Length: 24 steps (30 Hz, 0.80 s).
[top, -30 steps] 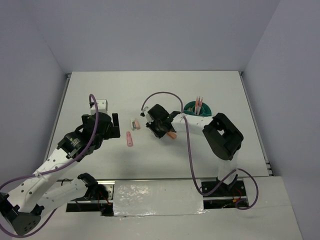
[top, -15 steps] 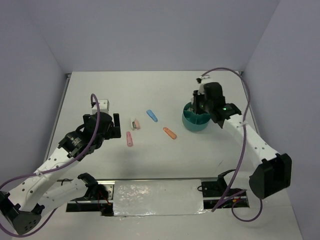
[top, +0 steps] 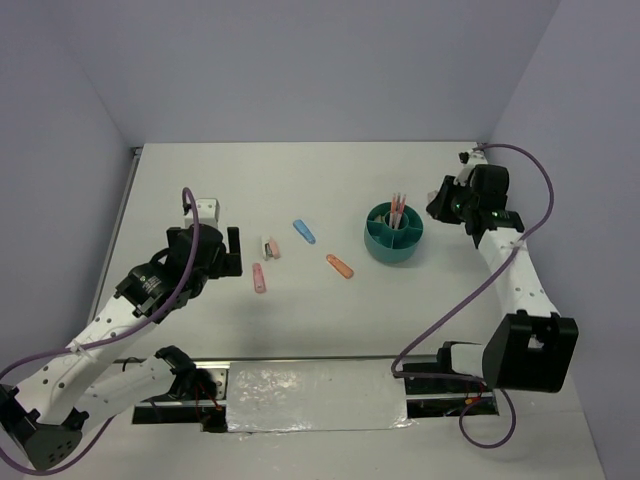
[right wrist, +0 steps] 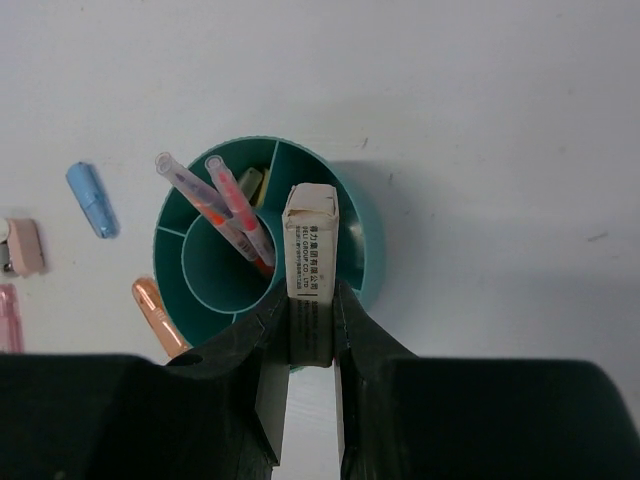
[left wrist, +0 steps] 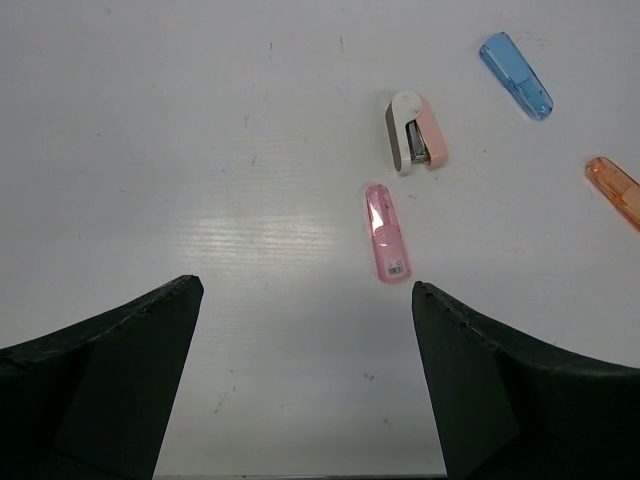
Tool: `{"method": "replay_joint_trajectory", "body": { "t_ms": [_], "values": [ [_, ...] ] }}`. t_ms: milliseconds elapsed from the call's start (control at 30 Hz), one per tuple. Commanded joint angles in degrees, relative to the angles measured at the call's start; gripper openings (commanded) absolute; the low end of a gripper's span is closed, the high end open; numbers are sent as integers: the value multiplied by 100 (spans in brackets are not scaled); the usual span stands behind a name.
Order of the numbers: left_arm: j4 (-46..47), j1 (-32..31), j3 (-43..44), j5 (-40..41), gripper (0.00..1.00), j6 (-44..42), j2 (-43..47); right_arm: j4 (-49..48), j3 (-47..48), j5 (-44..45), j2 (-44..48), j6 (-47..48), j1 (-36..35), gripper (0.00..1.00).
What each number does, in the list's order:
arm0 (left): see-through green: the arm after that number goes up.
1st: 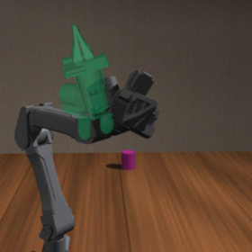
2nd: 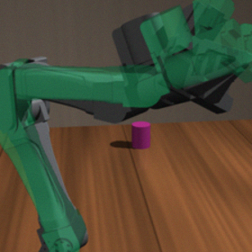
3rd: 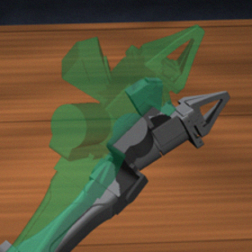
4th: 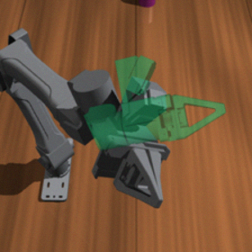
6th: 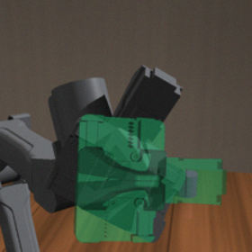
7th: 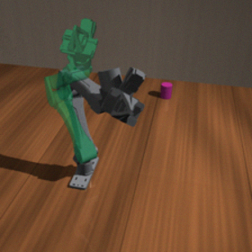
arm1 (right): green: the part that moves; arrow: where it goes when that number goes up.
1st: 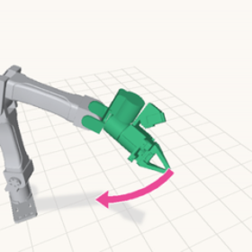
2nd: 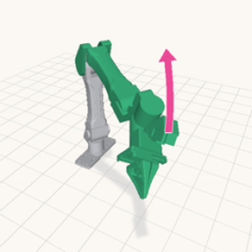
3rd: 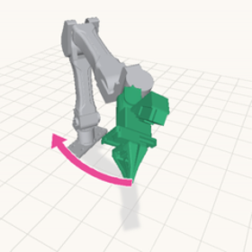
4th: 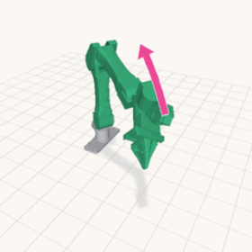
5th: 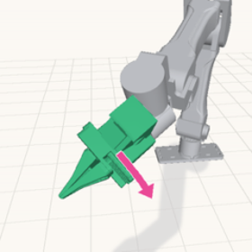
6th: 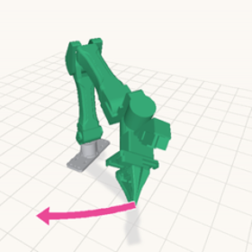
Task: Sort the stationery into containers
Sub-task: Place the stationery in the storage box.
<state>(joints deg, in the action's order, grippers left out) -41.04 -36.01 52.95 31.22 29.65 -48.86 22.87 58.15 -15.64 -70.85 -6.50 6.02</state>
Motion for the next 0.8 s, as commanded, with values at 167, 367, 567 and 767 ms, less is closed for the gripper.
{"method": "replay_joint_trajectory", "body": {
  "t_ms": [167,367,567,767],
  "values": [
    [280,24,84,-125,99,-223,79,-758,12,-1064,-702,26,75,6],
    [263,24,93,-116,99,-214,43,-846,-67,-1151,-965,79,83,12],
    [280,24,75,-108,99,-214,87,-740,-14,-1055,-1352,79,83,20],
    [272,33,84,-108,99,-214,61,-670,12,-1099,-1335,62,75,37]
  ]
}}
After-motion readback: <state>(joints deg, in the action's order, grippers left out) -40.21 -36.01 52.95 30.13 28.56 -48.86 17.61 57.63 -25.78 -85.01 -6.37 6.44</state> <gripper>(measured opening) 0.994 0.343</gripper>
